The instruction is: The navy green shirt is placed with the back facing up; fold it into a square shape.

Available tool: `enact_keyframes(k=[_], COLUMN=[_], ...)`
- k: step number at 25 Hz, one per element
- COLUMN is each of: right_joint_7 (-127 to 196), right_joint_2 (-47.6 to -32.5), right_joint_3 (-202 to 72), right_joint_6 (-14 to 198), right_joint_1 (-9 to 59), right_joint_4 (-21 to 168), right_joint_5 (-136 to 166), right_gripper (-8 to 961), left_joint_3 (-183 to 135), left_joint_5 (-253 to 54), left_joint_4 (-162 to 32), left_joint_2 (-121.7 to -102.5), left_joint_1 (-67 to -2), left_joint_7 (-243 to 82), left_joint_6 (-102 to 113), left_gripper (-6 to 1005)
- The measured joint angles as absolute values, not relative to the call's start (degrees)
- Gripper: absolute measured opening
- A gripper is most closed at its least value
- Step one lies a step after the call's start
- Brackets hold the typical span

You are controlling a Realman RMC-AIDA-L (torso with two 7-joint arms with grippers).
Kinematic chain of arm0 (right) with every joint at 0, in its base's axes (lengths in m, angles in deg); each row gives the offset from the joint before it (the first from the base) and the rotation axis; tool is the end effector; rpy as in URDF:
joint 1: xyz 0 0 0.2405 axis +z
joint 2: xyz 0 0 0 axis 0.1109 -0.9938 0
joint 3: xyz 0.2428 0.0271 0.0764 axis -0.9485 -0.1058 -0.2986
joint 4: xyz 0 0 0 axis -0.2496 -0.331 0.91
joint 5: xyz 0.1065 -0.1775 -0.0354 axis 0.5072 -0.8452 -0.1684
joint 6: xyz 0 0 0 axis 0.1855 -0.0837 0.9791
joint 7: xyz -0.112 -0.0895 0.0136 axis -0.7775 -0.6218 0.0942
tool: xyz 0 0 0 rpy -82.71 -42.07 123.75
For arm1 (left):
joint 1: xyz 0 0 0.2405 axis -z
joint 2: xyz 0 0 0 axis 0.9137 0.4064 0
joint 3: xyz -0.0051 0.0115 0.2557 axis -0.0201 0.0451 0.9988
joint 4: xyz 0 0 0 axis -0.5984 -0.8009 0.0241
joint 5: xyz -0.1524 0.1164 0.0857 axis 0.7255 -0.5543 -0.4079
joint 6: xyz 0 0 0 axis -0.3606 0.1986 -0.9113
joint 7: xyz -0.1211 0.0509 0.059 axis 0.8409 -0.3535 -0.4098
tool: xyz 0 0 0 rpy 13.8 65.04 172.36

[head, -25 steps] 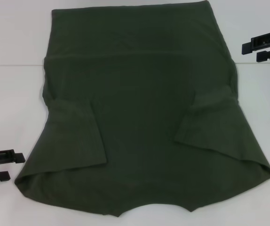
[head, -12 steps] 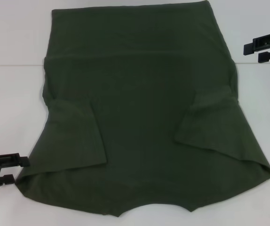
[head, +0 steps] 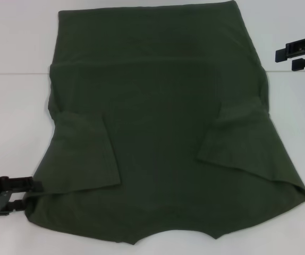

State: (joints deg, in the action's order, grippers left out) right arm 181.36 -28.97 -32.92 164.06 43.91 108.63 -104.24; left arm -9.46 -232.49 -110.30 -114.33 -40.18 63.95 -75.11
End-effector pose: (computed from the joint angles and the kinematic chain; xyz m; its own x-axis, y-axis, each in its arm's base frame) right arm 0.2160 0.4533 0.1280 0.2817 -0.8504 -0.4444 -0.9591 -0.2354 -0.1575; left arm -0.3629 0.2918 0.0563 -0.1960 0.8833 0.4259 0.9796 0.1956 0.0450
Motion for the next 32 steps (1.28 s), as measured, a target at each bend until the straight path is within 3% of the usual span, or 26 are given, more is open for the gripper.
enact_keyframes(k=[21, 32], right_joint_7=[181.29, 180.68], right_joint_2=[-28.88, -28.83], right_joint_3=[-34.06, -33.56], right_joint_6=[164.62, 164.81], right_joint_1=[43.56, 43.50], right_joint_4=[108.62, 108.62], right_joint_5=[-104.15, -104.16], right_gripper=[645, 645], left_joint_3=[-6.94, -6.81], left_joint_5=[-232.22, -232.23], left_joint_4=[-107.17, -107.29], left_joint_2=[-114.59, -114.64], left_joint_1=[-35.49, -35.54], left_joint_7=[64.20, 64.27], left_joint_6=[-74.07, -73.97], left_gripper=[745, 372])
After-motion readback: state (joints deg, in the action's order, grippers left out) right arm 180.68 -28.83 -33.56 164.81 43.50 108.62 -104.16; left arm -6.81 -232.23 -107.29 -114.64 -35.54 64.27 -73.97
